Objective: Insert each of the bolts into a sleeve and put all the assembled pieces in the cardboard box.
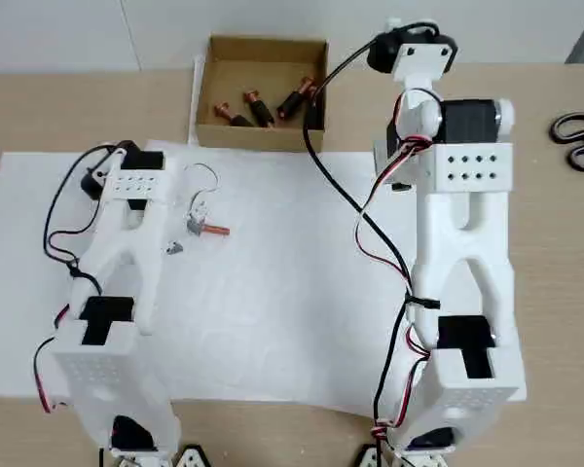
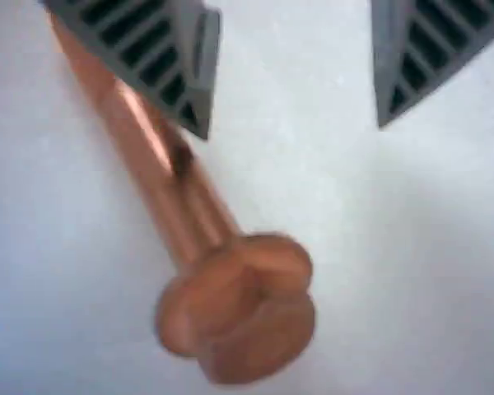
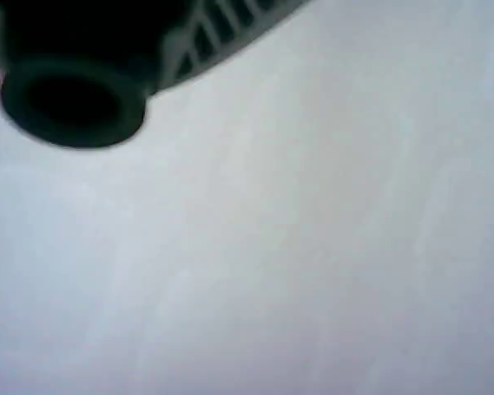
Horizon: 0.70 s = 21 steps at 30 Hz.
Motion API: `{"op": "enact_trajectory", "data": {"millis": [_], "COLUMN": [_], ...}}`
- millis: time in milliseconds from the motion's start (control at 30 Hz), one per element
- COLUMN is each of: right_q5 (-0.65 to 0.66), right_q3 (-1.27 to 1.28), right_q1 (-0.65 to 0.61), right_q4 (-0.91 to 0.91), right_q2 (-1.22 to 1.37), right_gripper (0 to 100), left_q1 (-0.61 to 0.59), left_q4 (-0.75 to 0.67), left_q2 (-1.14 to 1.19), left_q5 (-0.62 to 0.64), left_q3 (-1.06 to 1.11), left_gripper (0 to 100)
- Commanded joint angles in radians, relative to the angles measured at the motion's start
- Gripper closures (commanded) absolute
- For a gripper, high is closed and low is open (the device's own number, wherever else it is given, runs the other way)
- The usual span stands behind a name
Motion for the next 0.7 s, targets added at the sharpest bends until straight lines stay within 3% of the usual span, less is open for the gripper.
{"op": "enact_trajectory", "data": {"millis": [0,233,667], "right_q5": [0.009,0.009,0.009], "right_q3": [-0.005,-0.005,-0.005], "right_q1": [-0.004,-0.004,-0.004], "right_q4": [0.019,0.019,0.019], "right_q2": [-0.07,-0.068,-0.068], "right_gripper": [99.5,99.5,99.5], "left_q1": [0.005,-0.002,-0.068], "left_q4": [0.057,0.026,-0.132], "left_q2": [-0.094,-0.077,0.143], "left_q5": [0.006,0.009,0.133], "left_q3": [-0.091,-0.11,-0.114], "left_gripper": [87,87,88]}}
